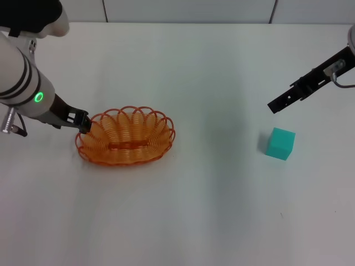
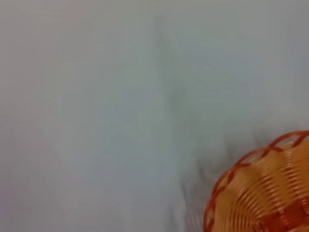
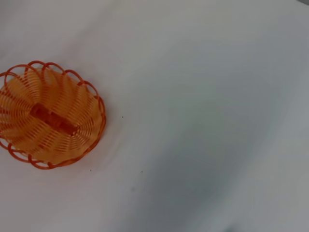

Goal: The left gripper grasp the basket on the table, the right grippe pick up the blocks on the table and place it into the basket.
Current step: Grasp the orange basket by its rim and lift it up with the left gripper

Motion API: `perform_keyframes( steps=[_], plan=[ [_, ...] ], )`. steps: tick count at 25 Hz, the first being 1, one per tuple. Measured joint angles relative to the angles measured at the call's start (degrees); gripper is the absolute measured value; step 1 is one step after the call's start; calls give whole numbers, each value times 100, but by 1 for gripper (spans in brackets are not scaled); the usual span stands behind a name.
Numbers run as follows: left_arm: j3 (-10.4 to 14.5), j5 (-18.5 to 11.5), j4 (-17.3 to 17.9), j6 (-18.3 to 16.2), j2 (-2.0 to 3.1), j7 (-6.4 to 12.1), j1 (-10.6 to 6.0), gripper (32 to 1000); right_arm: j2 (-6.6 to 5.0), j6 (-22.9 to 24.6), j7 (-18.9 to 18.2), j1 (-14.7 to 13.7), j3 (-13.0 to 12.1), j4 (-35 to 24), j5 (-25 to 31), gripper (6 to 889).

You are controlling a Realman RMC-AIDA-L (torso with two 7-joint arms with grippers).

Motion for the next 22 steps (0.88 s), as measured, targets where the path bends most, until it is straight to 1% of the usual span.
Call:
perform_keyframes(
  steps=[4,6,7,9,16,21,22],
  plan=[
    [13,-121,-129,176,1,16,31,520,0,-10,-1,-8,0,3,7,847],
    [27,-131,-242,251,2,22,26,516,0,-10,-4,-6,3,3,12,847],
    [27,-131,-242,251,2,22,26,514,0,-10,-10,-4,6,4,15,847],
    [32,-134,-465,397,2,24,4,510,2,-10,-32,-3,17,13,15,847],
    [9,-135,-893,749,5,31,-11,497,9,-76,-63,22,31,190,16,847],
    [18,-153,-988,840,-5,62,-23,488,9,-88,-71,35,31,213,16,847],
    [43,-227,-1029,892,-7,73,-35,486,9,-88,-72,38,34,214,16,847]
  ],
)
